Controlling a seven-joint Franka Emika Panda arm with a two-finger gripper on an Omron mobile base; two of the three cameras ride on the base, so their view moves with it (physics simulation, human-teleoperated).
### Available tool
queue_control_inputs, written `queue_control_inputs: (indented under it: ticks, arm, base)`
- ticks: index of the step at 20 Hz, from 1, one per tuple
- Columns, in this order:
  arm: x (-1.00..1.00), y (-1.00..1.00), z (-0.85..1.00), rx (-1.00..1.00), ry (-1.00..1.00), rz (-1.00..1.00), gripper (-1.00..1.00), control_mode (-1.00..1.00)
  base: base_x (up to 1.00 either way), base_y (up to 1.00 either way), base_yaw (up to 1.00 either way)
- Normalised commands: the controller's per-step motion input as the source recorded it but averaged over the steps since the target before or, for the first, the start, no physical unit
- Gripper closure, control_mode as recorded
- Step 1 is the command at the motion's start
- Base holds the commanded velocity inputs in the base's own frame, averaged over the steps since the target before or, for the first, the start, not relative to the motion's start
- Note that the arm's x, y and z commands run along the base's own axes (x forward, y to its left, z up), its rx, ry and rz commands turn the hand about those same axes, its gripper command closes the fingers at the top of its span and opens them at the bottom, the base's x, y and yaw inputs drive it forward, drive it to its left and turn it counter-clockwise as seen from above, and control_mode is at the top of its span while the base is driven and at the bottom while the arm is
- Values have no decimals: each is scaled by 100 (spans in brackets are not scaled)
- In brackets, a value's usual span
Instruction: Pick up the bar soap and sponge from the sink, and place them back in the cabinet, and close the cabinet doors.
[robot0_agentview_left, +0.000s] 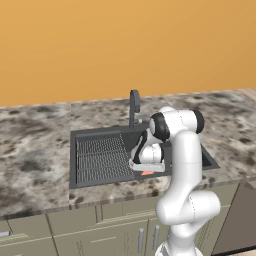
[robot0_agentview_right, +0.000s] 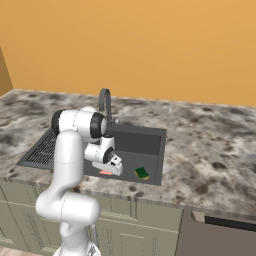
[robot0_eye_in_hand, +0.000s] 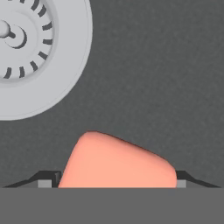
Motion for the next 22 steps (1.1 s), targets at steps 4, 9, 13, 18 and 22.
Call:
queue_control_inputs:
  ticks: [4,9,13,18,22]
  arm:
    - [0,0,0,0,0,0,100,-100]
    - [0,0,0,0,0,0,100,-100]
    - [0,0,0,0,0,0,100,-100]
    - [0,0,1,0,0,0,100,-100]
    - [0,0,17,0,0,0,100,-100]
  base:
    - [0,0,0]
    - [0,0,0]
    - [0,0,0]
    - [0,0,0]
    - [0,0,0]
